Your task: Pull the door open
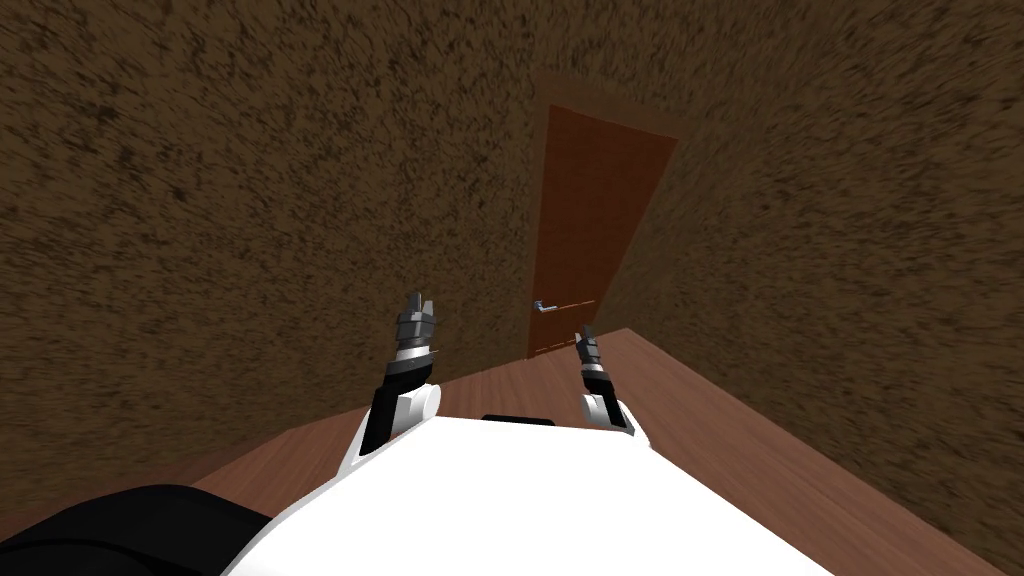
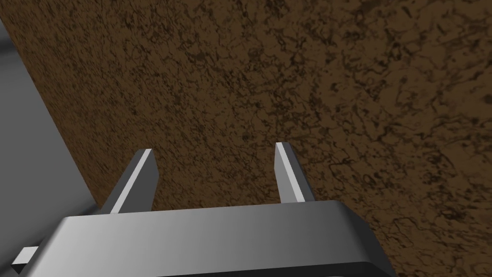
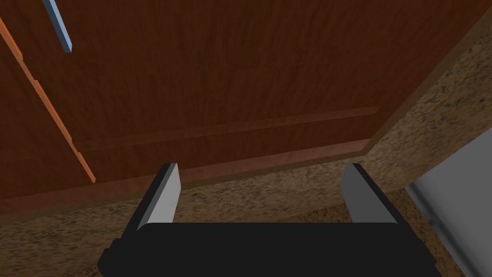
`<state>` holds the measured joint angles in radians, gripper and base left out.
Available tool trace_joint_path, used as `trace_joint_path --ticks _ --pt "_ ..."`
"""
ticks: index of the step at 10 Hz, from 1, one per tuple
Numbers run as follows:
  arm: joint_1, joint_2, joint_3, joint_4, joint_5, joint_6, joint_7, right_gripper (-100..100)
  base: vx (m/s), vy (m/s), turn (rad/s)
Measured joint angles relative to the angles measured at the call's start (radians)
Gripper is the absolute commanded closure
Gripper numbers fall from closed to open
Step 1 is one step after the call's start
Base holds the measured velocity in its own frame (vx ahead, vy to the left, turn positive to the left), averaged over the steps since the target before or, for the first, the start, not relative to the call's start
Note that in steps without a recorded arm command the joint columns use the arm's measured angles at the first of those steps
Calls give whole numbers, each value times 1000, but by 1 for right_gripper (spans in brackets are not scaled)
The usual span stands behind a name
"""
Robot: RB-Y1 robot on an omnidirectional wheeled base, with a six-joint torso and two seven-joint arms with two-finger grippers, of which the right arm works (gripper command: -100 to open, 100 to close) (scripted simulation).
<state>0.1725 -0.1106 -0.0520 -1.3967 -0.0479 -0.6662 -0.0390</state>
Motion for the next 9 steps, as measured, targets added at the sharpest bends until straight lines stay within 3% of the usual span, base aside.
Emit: trace_joint_path --ticks 9 --pt "-87 -22 -5 229 2 -49 -29 -100 31 -47 108"
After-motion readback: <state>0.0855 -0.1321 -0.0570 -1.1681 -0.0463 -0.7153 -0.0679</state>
